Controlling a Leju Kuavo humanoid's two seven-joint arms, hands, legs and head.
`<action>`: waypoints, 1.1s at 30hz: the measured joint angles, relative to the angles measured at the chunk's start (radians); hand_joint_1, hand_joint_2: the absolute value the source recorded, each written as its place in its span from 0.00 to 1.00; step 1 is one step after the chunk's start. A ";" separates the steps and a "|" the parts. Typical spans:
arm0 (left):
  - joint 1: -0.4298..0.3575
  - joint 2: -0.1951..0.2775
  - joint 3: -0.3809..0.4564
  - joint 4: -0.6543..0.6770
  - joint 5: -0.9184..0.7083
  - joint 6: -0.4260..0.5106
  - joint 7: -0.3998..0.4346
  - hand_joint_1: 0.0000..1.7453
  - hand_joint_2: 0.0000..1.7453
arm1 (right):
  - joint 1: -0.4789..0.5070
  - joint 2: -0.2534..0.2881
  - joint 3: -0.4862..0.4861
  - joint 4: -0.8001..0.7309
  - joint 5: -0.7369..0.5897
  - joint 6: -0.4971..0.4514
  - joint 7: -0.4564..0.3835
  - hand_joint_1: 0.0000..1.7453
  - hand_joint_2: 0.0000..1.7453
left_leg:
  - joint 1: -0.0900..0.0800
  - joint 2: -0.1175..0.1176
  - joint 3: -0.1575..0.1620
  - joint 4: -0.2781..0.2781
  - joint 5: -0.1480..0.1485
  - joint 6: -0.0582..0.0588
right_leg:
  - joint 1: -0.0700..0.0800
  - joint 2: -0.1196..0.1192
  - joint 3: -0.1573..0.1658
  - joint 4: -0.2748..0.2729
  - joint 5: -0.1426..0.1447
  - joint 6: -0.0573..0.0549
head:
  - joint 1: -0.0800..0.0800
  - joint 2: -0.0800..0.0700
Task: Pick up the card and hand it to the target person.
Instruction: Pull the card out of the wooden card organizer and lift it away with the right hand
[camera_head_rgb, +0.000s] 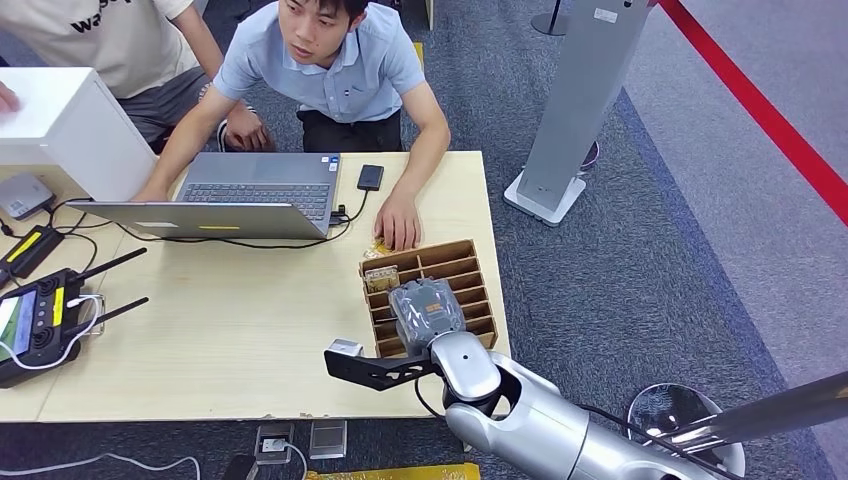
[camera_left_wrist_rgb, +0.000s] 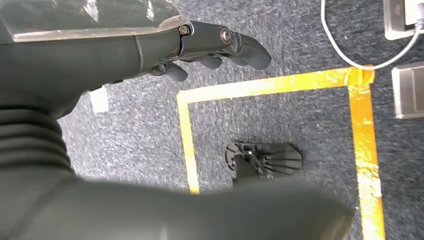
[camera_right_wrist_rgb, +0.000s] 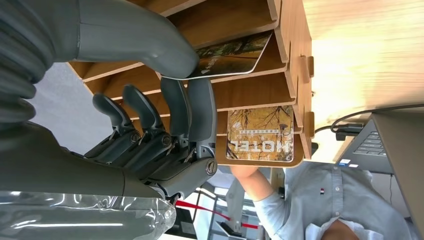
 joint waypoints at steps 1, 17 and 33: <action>0.000 0.000 -0.002 0.000 -0.001 0.002 0.000 0.00 1.00 | 0.000 0.000 0.000 0.000 -0.001 0.000 0.001 0.92 1.00 | 0.000 0.000 0.000 0.000 0.000 0.000 | 0.000 0.000 0.000 0.000 0.000 0.000 | 0.000 0.000; 0.012 0.000 -0.006 0.000 0.034 0.007 -0.013 0.00 1.00 | -0.018 -0.051 -0.068 -0.141 -0.048 -0.042 0.078 0.92 1.00 | 0.000 0.000 0.000 0.000 0.000 0.000 | 0.000 0.000 0.000 0.000 0.000 0.000 | 0.000 0.000; 0.037 0.000 -0.005 0.000 0.064 0.015 -0.040 0.00 1.00 | -0.005 -0.136 -0.214 -0.441 -0.027 -0.025 0.082 0.92 1.00 | 0.000 0.000 0.000 0.000 0.000 0.000 | 0.000 0.000 0.000 0.000 0.000 0.000 | 0.000 0.000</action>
